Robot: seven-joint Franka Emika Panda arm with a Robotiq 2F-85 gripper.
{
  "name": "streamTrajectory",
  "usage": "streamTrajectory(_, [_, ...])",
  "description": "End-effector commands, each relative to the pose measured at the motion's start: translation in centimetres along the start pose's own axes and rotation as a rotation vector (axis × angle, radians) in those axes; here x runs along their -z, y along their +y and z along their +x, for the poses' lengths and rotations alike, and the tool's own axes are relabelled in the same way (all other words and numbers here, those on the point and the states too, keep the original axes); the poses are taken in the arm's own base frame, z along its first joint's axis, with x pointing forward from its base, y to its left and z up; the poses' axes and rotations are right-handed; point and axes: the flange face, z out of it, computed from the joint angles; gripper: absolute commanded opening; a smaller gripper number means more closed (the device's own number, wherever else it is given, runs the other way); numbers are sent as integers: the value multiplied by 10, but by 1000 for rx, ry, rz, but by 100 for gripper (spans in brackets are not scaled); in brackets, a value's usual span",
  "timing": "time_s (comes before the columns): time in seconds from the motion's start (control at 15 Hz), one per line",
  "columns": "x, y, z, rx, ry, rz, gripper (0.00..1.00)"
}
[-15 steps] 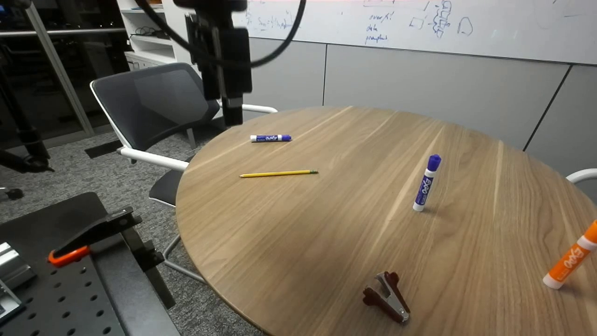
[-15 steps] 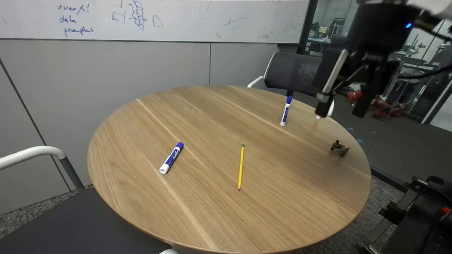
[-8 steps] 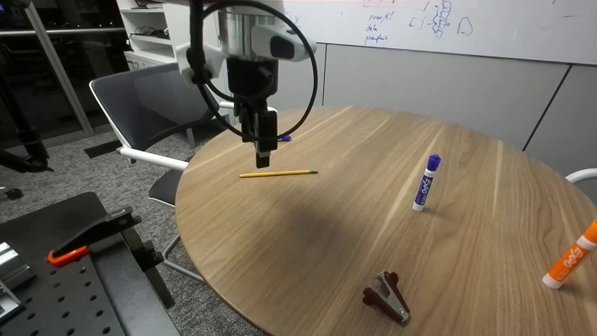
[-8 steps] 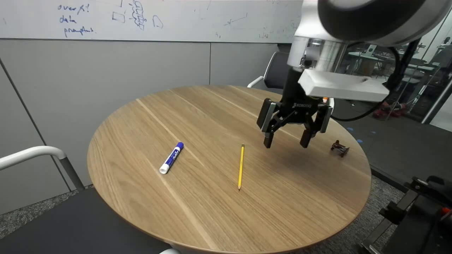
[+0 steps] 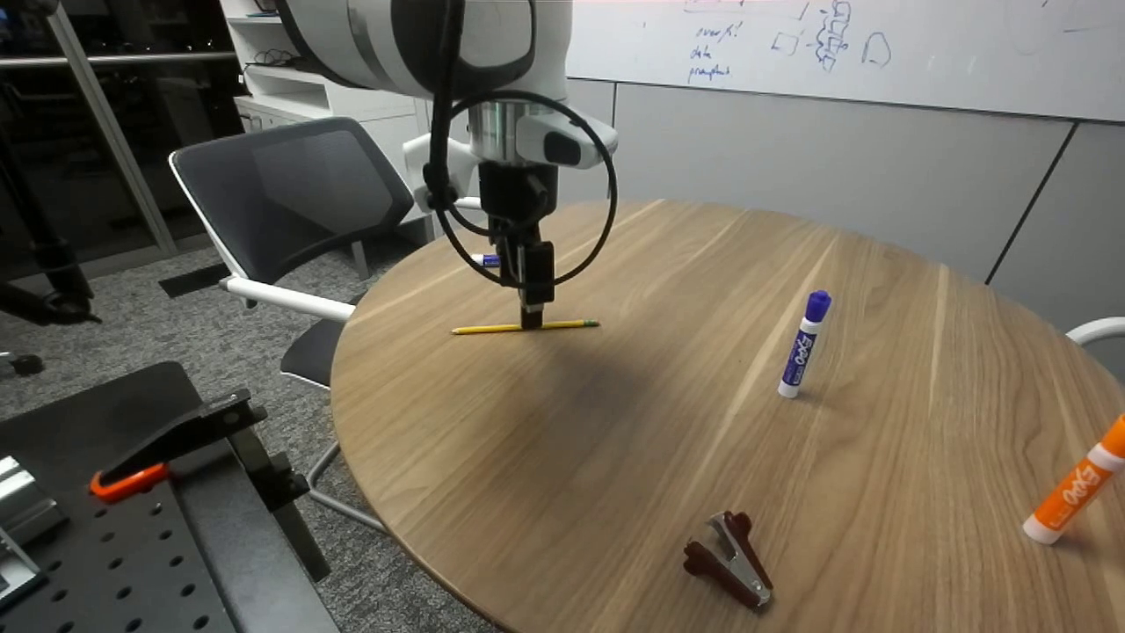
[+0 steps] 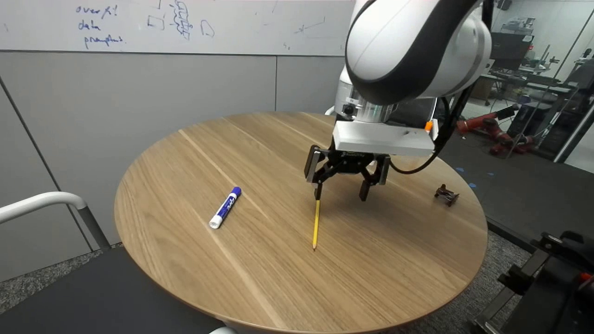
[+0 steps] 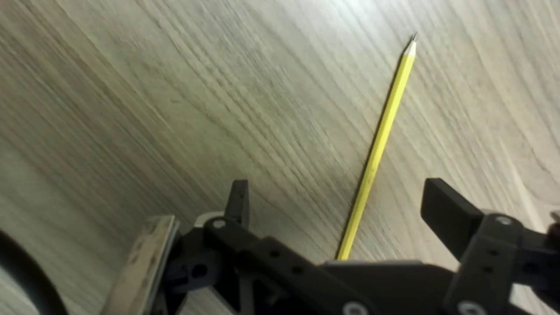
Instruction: Move the pencil forward
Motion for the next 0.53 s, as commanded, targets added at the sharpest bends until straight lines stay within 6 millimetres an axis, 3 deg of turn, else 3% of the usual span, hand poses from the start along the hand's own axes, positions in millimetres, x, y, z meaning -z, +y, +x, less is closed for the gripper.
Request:
streamTrajectory(0.0, [-19,-17,10,-35,10,-34,100])
streamTrajectory(0.47, [-42,-27,17,-88,-3,-62,99])
